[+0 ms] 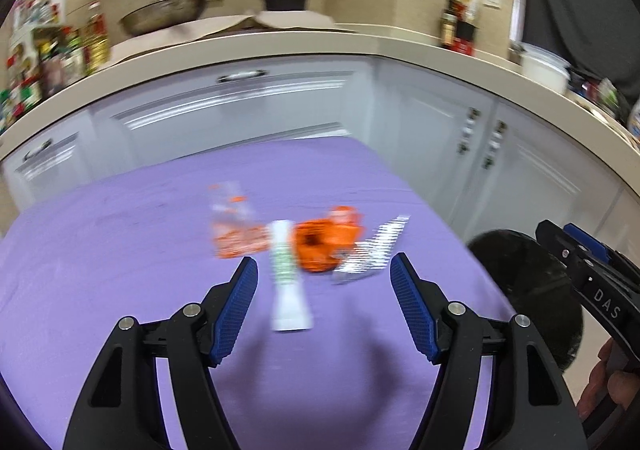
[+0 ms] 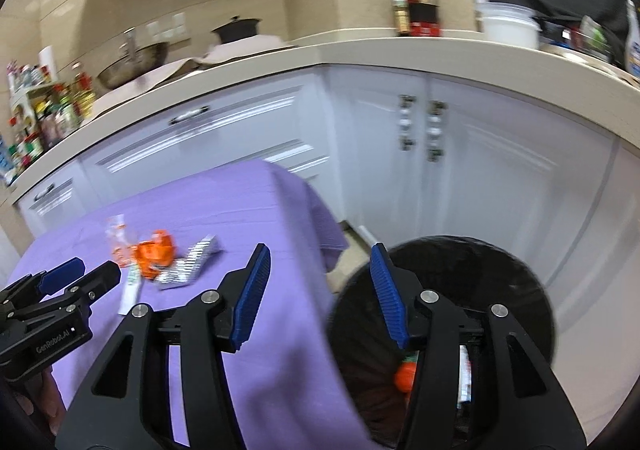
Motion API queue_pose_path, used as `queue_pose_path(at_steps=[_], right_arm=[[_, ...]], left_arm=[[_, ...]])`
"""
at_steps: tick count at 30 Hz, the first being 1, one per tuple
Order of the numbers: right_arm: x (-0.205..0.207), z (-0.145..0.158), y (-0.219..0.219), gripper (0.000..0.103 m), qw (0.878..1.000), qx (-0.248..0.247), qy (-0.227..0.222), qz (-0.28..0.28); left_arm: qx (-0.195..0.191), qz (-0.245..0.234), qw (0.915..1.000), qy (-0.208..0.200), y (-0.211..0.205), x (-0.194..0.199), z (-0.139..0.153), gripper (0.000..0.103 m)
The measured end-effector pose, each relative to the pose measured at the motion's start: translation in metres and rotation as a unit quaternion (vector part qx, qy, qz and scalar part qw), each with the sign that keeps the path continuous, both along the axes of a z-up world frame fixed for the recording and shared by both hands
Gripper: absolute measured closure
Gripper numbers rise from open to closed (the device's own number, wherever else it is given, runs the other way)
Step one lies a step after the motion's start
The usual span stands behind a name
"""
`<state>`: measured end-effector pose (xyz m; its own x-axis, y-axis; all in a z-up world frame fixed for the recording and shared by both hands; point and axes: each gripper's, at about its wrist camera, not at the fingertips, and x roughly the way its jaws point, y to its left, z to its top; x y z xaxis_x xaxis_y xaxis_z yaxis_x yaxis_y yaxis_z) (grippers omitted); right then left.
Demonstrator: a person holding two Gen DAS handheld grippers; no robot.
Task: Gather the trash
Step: 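Grasp the crumpled orange wrapper with the right tool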
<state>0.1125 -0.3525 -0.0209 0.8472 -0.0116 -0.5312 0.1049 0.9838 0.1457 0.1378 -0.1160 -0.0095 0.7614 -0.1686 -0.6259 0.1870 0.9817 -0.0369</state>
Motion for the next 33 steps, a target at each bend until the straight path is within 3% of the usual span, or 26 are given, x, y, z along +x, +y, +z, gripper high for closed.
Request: queue_pose_path(at_steps=[15,19,29,32,33], right_arm=[[0.052,-0.003,0.096,0.051,0.995,0.000,0.024,0.094],[0.064,-0.009,0.112,0.043,0.994,-0.008,0.033,0.102],[0.096,-0.022,0.138,0.043,0.991,-0.027,0.068,0.115],[0.103,-0.028,0.142,0.055,0.988,-0.032,0.085,0.122],[0.104,-0.030,0.143,0.065,0.988,-0.031,0.090,0.124]], left_arm=[[-0.016,0.091,0.9957,0.002,0.094,0.011,-0.002,0.036],[-0.018,0.102,0.9946,0.004,0.108,0.012,-0.005,0.036],[-0.029,0.114,0.9929,0.017,0.130,0.018,-0.013,0.036],[-0.032,0.114,0.9927,0.020,0.132,0.019,-0.014,0.036],[-0.033,0.114,0.9927,0.021,0.133,0.019,-0.015,0.036]])
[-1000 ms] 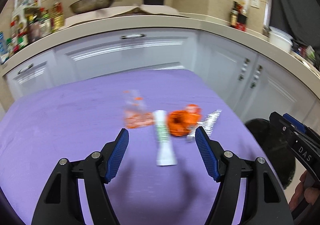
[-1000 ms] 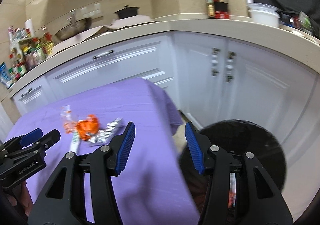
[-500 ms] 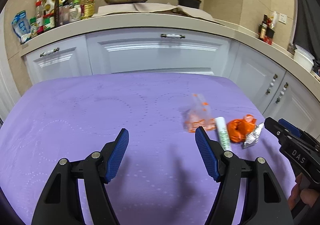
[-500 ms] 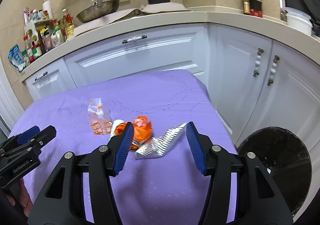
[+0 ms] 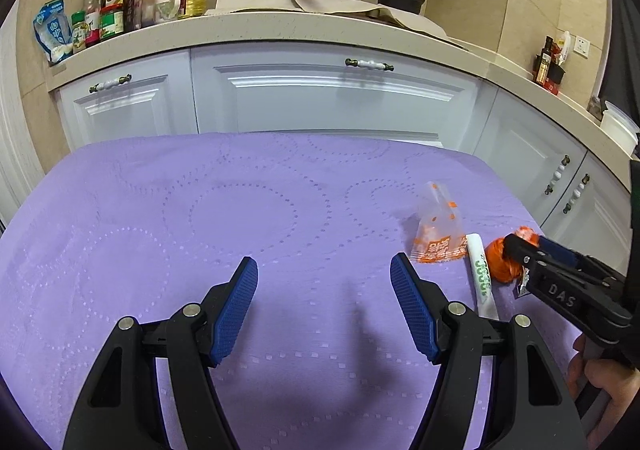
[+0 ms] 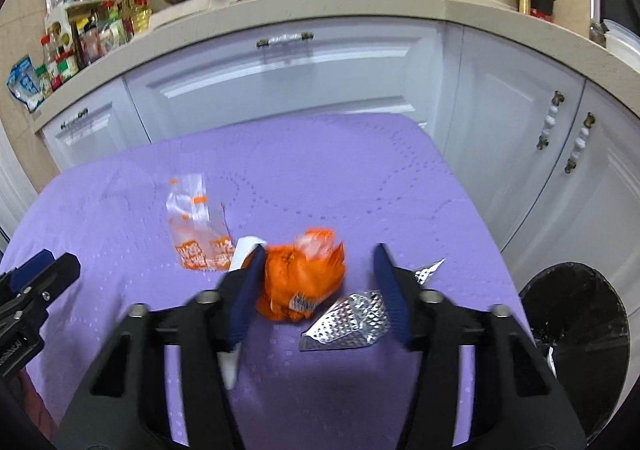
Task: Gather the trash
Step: 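Grasp the crumpled orange wrapper with the right tool, then grasp the white-and-green tube with the left tool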
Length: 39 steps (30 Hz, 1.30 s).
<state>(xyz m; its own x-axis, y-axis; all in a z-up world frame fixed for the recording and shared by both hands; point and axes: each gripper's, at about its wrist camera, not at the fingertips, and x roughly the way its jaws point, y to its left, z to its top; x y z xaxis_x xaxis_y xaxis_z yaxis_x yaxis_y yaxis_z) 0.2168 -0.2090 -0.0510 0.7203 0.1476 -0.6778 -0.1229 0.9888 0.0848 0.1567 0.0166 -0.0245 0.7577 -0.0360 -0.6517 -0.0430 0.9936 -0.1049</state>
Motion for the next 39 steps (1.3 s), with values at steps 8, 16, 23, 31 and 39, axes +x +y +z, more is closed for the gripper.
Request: queue_pose_path(at_steps=[8,16,23,31,39], right_arm=[[-0.003,0.000,0.004,0.068,1.000,-0.002,-0.003,0.004],[-0.021,0.021,-0.009,0.069,0.999,0.011,-0.035,-0.003],[-0.045,0.033,-0.039,0.069,0.998,0.008,-0.055,-0.026],[-0.064,0.026,-0.081,0.069,0.997,0.016,-0.051,-0.062],[-0.068,0.017,-0.101,0.069,0.996,0.025,-0.043,-0.076]], left_arm=[[-0.003,-0.007,0.9999,0.007,-0.004,0.001,-0.004,0.036],[0.001,-0.029,0.9996,0.006,-0.025,-0.002,-0.002,0.036],[0.006,-0.072,0.9973,0.011,-0.062,-0.005,-0.006,0.036],[0.016,-0.103,0.9941,0.033,-0.098,0.004,-0.017,0.036],[0.031,-0.122,0.9899,0.066,-0.109,0.013,-0.031,0.068]])
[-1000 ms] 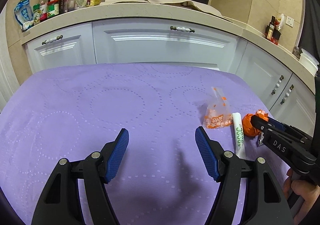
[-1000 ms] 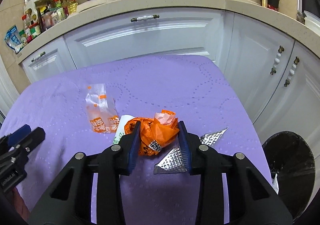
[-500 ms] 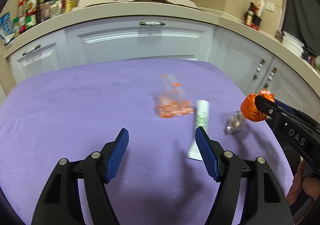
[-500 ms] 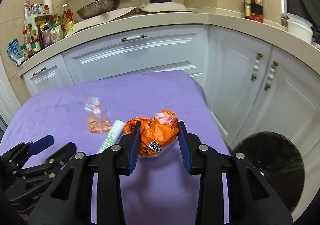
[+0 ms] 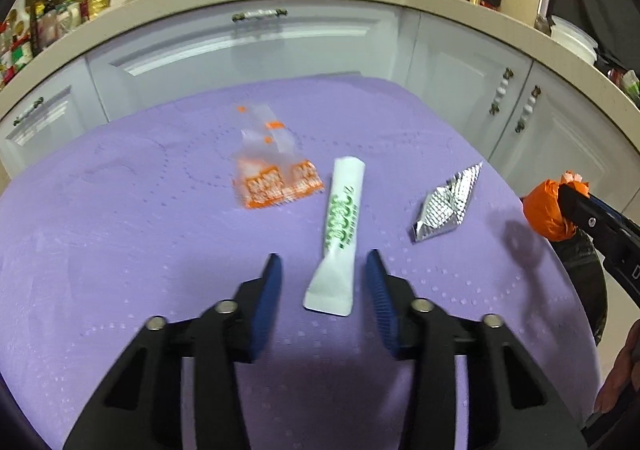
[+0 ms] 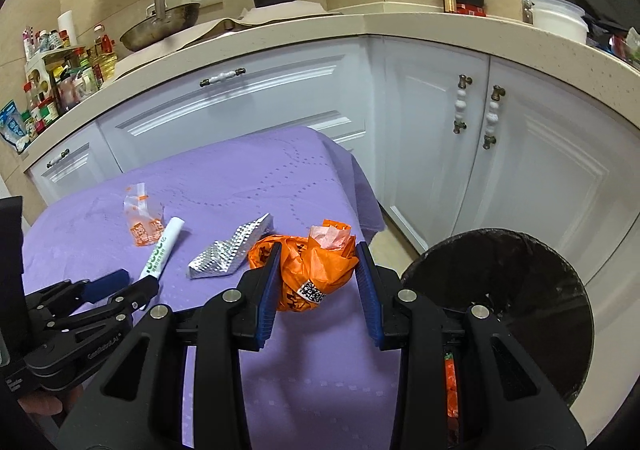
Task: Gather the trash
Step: 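Grasp the white-and-green tube with the left tool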
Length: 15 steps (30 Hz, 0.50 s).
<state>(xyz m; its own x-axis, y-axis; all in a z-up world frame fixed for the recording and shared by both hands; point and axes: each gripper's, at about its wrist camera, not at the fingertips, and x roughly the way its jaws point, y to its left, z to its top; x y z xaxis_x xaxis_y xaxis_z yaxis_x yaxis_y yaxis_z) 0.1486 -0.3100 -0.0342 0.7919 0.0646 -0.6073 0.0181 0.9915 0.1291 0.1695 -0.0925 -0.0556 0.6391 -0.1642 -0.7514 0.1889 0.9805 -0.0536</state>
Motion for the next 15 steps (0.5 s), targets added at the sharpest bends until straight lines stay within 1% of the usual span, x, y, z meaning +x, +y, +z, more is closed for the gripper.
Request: queue_pose_path(at_steps=[2,3,7,12,15], right_arm=[[0.000,-0.002,-0.002,0.069,1.000,0.003,0.001,0.000],[-0.001,-0.002,-0.003,0.068,1.000,0.003,0.002,0.000],[-0.001,-0.002,-0.004,0.068,1.000,0.003,0.002,-0.001],[-0.002,-0.002,-0.005,0.068,1.000,0.001,0.000,-0.001],[-0.005,0.000,-0.008,0.069,1.000,-0.001,-0.004,-0.004]], left_arm=[[0.004,-0.007,1.0000,0.004,-0.002,0.000,-0.001,0.072],[0.004,-0.010,0.9999,0.005,-0.003,0.000,-0.001,0.080],[-0.002,-0.019,0.9998,0.000,-0.004,-0.001,0.001,0.081],[0.000,-0.013,0.9996,-0.024,0.000,-0.009,0.009,0.081],[-0.007,-0.009,0.9995,-0.031,0.004,-0.015,0.015,0.081]])
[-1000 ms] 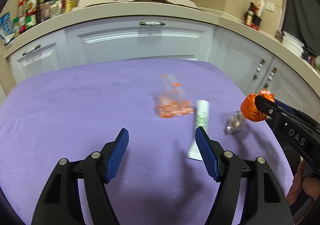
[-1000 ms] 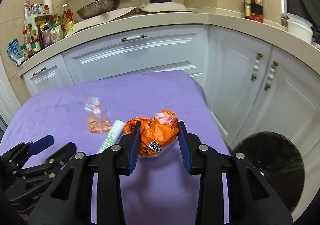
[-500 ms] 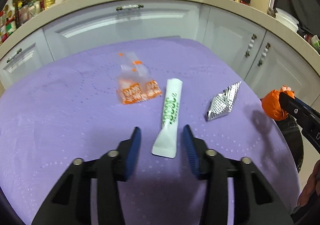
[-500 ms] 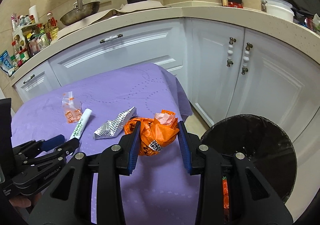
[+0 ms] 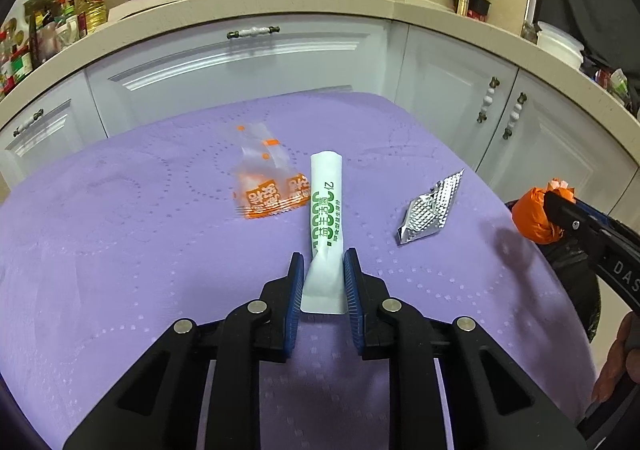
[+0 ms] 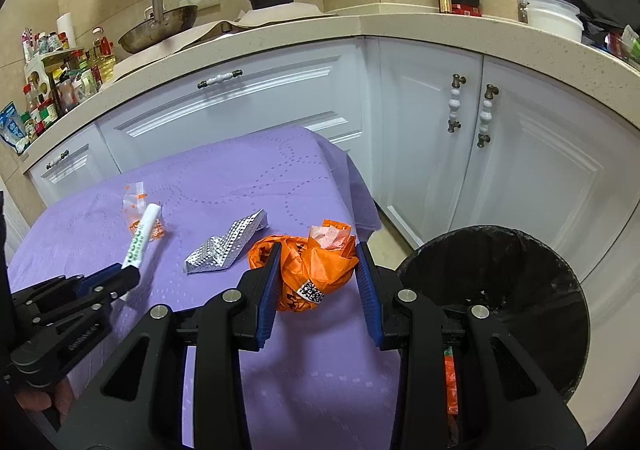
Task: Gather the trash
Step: 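Grasp the white-and-green tube with the left tool, then carry tube and orange wrapper over the bin and open both tools to drop them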
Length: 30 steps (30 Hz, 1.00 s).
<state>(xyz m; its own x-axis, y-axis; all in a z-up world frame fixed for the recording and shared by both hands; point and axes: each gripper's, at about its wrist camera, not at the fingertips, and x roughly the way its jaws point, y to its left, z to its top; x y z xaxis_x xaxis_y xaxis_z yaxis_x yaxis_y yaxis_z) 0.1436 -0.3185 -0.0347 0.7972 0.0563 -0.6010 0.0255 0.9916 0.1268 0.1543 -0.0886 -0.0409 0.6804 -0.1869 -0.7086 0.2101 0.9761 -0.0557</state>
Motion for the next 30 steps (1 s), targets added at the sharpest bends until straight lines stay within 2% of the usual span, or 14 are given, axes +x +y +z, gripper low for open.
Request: queue_pose_path(at_steps=[11,21,30], right_arm=[[-0.028,0.012,-0.019,0.069,0.999,-0.012,-0.018,-0.029],[-0.064,0.021,-0.063,0.069,0.996,-0.023,-0.030,-0.080],[-0.090,0.019,-0.111,0.069,0.990,-0.034,-0.028,-0.133]], left_arm=[[-0.022,-0.014,0.9988,-0.041,-0.009,-0.021,0.033,0.081],[-0.023,-0.075,0.9953,-0.057,-0.062,-0.038,0.043,0.081],[-0.018,-0.131,0.9888,-0.071,-0.117,-0.052,0.043,0.081]])
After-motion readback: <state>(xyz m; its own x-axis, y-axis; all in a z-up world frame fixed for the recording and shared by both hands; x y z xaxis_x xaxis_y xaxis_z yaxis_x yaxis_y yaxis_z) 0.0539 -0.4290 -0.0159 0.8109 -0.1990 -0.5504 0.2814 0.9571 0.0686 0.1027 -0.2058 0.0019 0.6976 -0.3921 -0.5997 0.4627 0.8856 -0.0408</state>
